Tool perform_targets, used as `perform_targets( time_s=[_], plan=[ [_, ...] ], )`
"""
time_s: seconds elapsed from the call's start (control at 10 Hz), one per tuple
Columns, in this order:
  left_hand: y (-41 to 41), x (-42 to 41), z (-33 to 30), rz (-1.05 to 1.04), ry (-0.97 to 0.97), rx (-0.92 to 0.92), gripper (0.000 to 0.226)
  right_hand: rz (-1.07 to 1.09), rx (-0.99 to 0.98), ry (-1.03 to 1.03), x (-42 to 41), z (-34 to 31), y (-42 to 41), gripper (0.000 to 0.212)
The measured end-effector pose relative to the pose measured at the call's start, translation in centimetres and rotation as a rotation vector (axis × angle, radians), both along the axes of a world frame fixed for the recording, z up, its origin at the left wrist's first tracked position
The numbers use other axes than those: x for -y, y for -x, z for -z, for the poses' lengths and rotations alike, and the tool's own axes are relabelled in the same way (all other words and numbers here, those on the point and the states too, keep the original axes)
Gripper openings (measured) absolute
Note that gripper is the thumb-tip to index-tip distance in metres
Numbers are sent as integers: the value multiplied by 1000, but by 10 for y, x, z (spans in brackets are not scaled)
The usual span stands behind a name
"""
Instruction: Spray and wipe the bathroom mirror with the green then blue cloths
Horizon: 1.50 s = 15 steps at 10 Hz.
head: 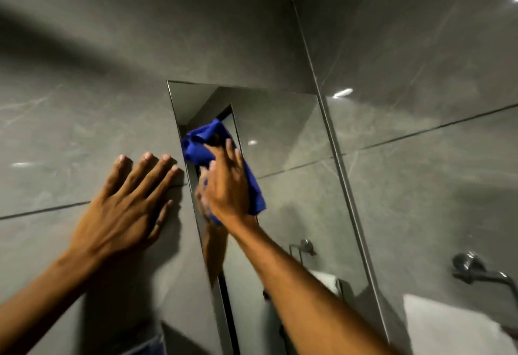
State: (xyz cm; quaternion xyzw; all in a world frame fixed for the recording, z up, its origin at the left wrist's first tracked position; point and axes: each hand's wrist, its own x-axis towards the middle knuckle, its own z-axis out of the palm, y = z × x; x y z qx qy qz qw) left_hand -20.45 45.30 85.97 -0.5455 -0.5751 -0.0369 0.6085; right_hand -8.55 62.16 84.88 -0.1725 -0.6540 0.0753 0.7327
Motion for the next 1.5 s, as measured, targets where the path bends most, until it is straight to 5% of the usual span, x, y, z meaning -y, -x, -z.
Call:
perform_targets(
  time_s=[0.1,0.3,0.4,0.5,0.6,0.8,1.1,1.3,1.5],
  plan=[
    [-15,27,3,80,121,181,76,-370,-28,87,69,27,13,41],
    [-56,72,23,488,172,960,60,-1285,-419,761,102,59,-43,40],
    [-84,98,65,664,159,1380,56,-1588,-521,798,137,103,-65,37],
    [-116,131,120,733,254,1804,59,-1646,-557,844,180,154,-77,47],
    [-128,178,191,737,281,2058,38,-1679,-448,863,219,208,-87,62],
    [-118,271,360,657,101,2476,33,-1195,-13,1173,283,367,-86,33],
    [-168,403,667,-127,-154,2911,38,-838,920,1578,390,677,-87,36],
    [-185,443,802,-425,-313,2946,46,-698,1108,1727,442,824,-74,38],
    [-171,454,841,-529,29,2604,59,-480,1308,1676,456,852,-62,60]
  ],
)
